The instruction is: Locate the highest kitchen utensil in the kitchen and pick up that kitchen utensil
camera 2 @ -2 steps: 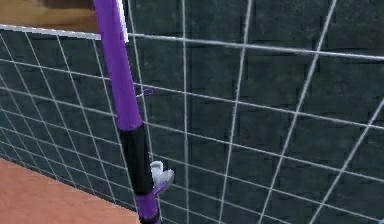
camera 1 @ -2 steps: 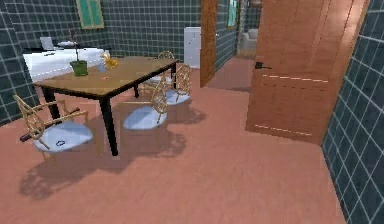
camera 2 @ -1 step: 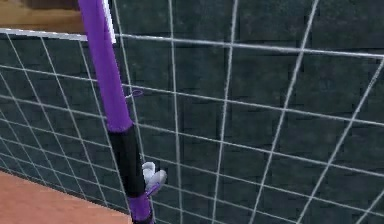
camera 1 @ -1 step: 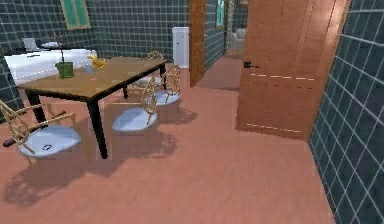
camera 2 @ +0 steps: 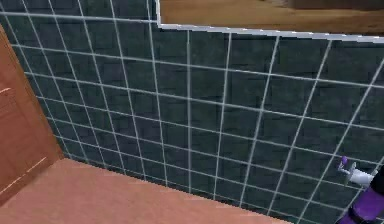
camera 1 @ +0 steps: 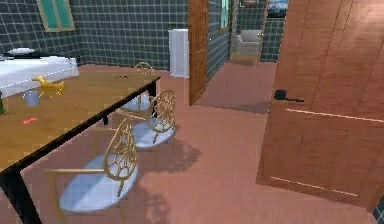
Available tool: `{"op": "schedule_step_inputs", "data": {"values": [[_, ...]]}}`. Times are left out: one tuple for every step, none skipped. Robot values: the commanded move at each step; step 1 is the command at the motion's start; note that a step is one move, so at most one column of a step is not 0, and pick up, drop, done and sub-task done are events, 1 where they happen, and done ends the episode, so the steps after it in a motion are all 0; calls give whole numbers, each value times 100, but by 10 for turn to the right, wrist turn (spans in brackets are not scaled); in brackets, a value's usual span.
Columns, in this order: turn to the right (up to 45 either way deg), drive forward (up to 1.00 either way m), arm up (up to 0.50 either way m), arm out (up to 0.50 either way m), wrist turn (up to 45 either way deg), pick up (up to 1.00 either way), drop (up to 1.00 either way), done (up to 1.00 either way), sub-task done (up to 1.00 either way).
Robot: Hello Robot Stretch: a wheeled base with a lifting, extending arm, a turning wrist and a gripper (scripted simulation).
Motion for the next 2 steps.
{"op": "schedule_step_inputs", "data": {"values": [[0, 100, 0, 0, 0, 0, 0, 0, 0], [0, 50, 0, 0, 0, 0, 0, 0, 0]]}}
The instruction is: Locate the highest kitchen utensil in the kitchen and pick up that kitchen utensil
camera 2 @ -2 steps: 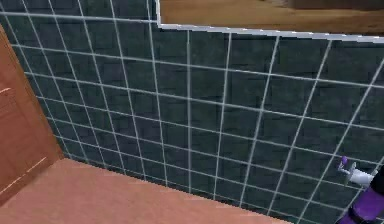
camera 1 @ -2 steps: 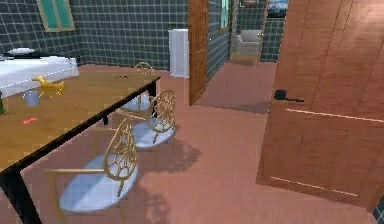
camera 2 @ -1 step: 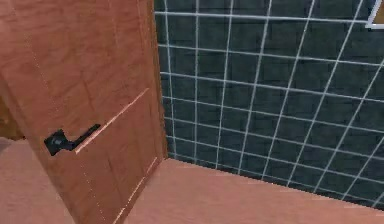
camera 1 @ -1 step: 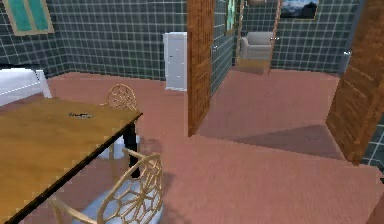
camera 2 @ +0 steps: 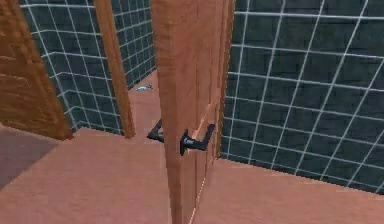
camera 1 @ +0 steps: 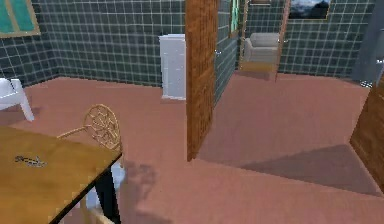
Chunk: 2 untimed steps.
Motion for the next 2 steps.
{"op": "schedule_step_inputs", "data": {"values": [[180, 0, 0, 0, 0, 0, 0, 0, 0], [0, 45, 0, 0, 0, 0, 0, 0, 0]]}}
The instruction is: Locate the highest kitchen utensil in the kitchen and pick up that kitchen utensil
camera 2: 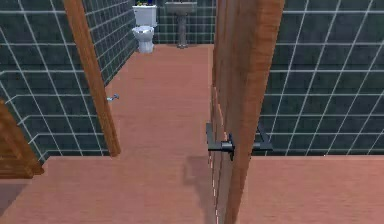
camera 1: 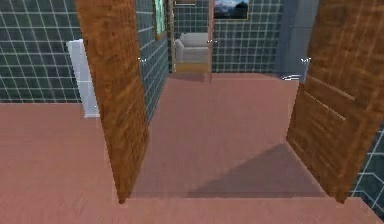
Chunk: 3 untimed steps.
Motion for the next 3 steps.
{"op": "schedule_step_inputs", "data": {"values": [[60, 0, 0, 0, 0, 0, 0, 0, 0], [0, 100, 0, 0, 0, 0, 0, 0, 0], [0, 100, 0, 0, 0, 0, 0, 0, 0]]}}
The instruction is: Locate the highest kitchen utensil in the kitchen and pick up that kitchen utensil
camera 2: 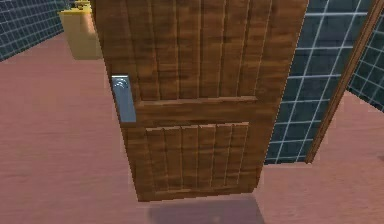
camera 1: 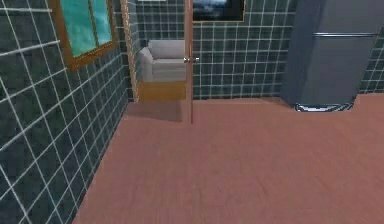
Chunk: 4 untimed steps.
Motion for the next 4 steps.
{"op": "schedule_step_inputs", "data": {"values": [[60, 0, 0, 0, 0, 0, 0, 0, 0], [0, 55, 0, 0, 0, 0, 0, 0, 0], [450, 0, 0, 0, 0, 0, 0, 0, 0], [60, 0, 0, 0, 0, 0, 0, 0, 0]]}}
